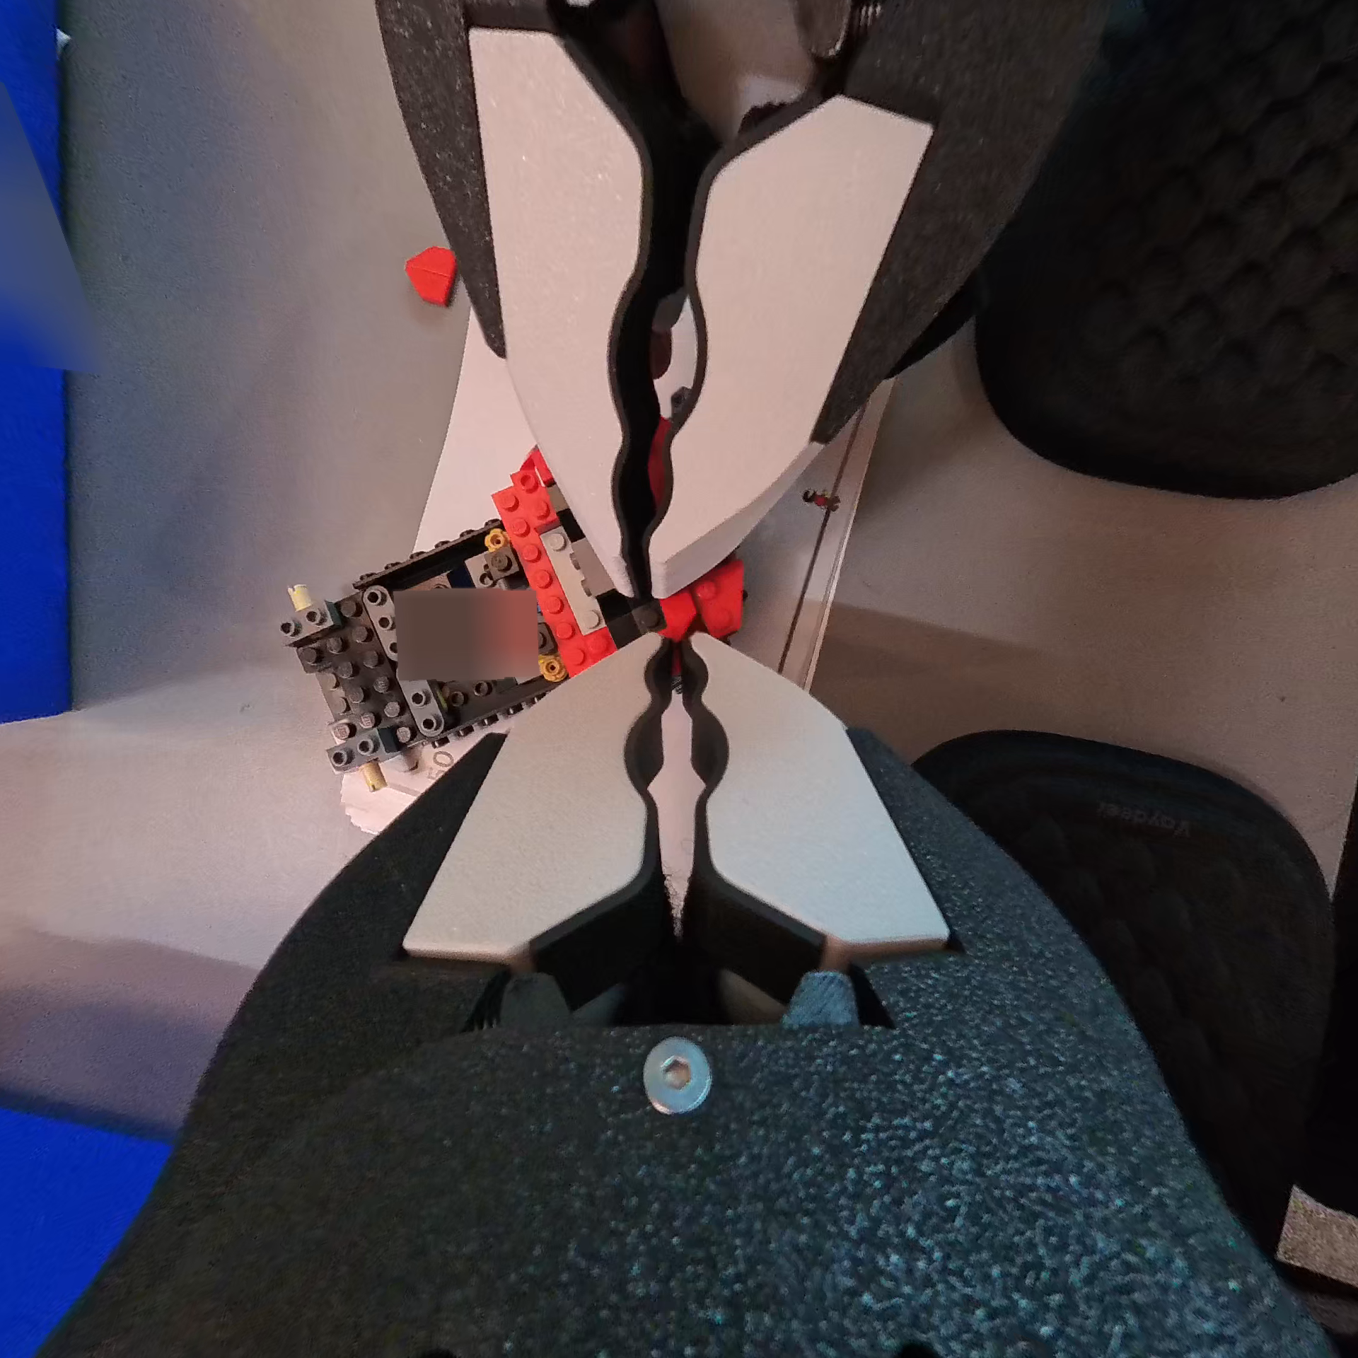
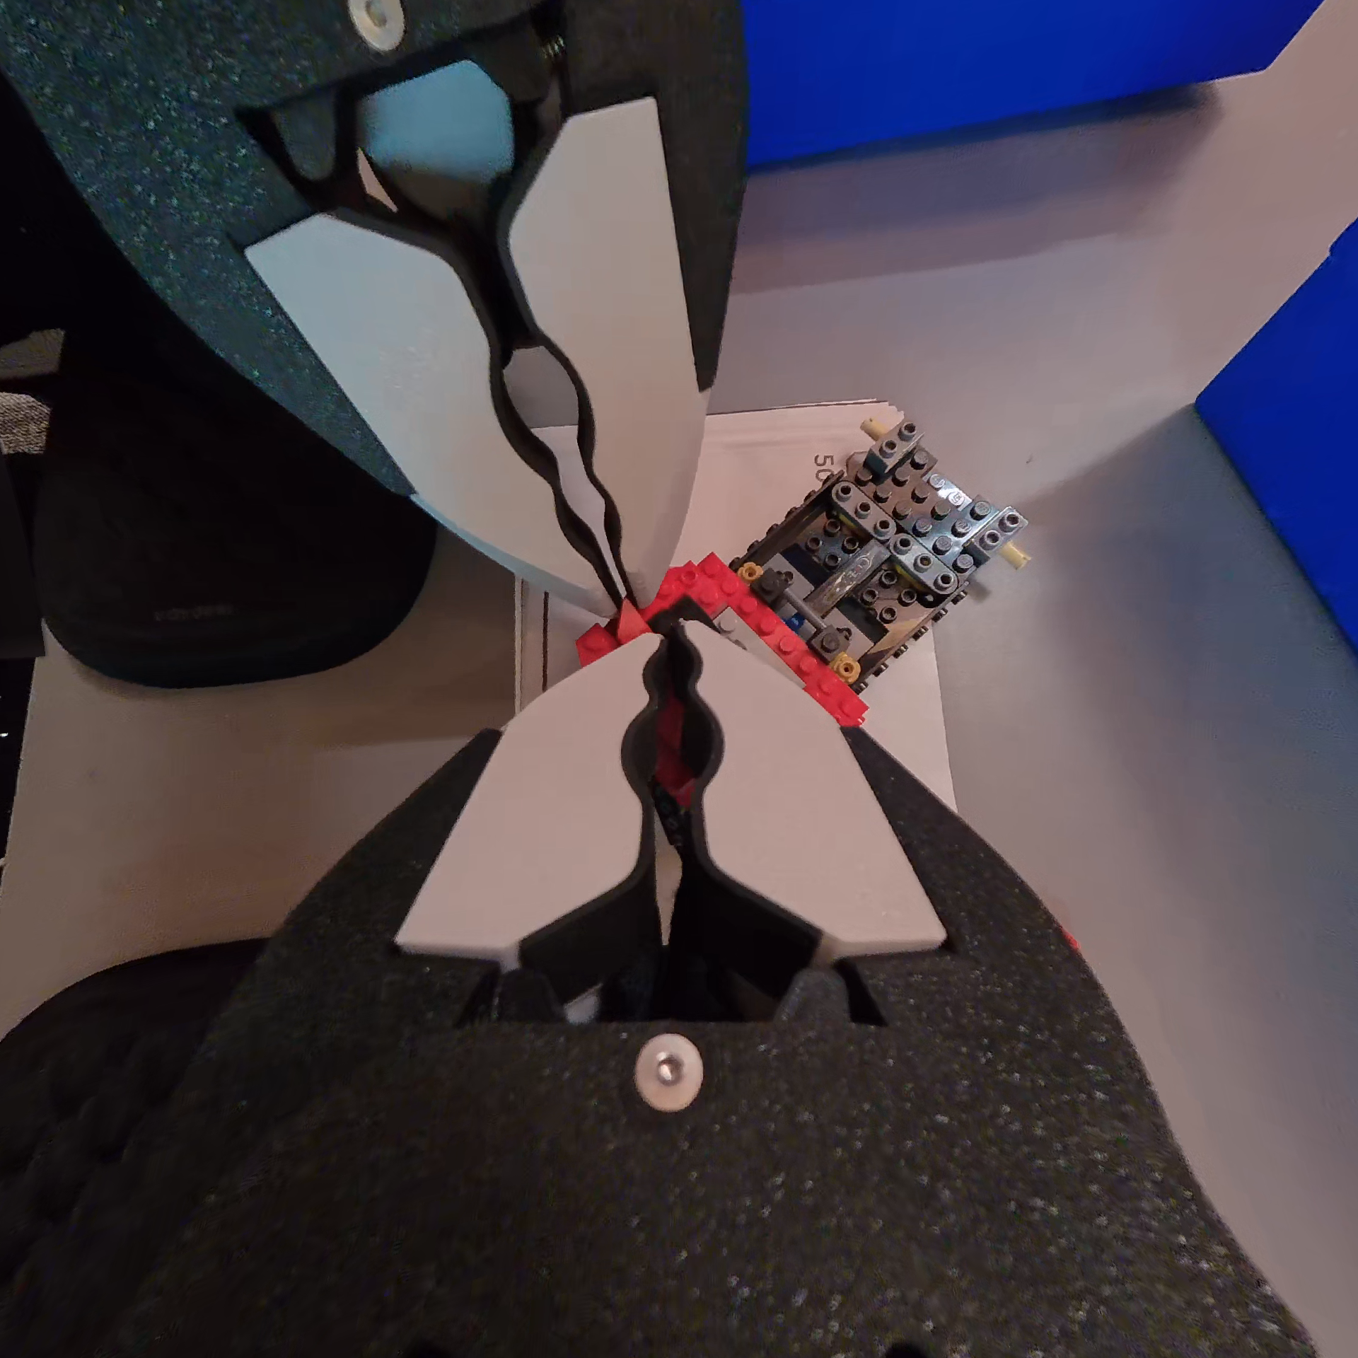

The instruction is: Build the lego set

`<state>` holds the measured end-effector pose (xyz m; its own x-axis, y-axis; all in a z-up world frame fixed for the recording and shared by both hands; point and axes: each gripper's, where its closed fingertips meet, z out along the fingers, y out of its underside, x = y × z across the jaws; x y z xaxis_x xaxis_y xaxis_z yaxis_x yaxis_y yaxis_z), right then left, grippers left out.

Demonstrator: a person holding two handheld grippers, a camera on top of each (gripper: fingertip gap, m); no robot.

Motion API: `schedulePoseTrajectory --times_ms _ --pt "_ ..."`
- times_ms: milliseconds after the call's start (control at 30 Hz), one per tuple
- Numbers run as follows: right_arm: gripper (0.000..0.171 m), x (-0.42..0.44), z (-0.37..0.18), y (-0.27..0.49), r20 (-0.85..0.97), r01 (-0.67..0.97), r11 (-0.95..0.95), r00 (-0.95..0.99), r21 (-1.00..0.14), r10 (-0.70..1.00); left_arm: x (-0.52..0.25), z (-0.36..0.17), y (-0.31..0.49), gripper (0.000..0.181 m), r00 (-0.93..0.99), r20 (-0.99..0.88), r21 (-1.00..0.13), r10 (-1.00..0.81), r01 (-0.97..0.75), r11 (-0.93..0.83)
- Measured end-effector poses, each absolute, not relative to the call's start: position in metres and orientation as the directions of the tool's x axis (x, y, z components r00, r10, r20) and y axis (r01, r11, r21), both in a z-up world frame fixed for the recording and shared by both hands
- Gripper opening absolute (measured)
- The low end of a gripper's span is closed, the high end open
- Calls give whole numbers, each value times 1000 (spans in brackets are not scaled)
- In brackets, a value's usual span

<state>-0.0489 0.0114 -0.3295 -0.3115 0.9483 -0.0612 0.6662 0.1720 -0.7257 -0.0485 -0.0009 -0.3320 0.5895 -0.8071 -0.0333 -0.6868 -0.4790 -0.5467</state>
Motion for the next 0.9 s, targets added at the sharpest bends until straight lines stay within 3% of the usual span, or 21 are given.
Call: schedulePoseTrajectory --times_ms 567,900 --pt "0 -48 -328 8 -107 665 140 -318 -734 942 -49 -333 -2 1 569 -47 -378 -821 -771 -513" --pt "0 -48 -327 7 -134 657 116 -317 -745 939 -49 -333 -4 4 571 -16 -338 -821 -776 -533"
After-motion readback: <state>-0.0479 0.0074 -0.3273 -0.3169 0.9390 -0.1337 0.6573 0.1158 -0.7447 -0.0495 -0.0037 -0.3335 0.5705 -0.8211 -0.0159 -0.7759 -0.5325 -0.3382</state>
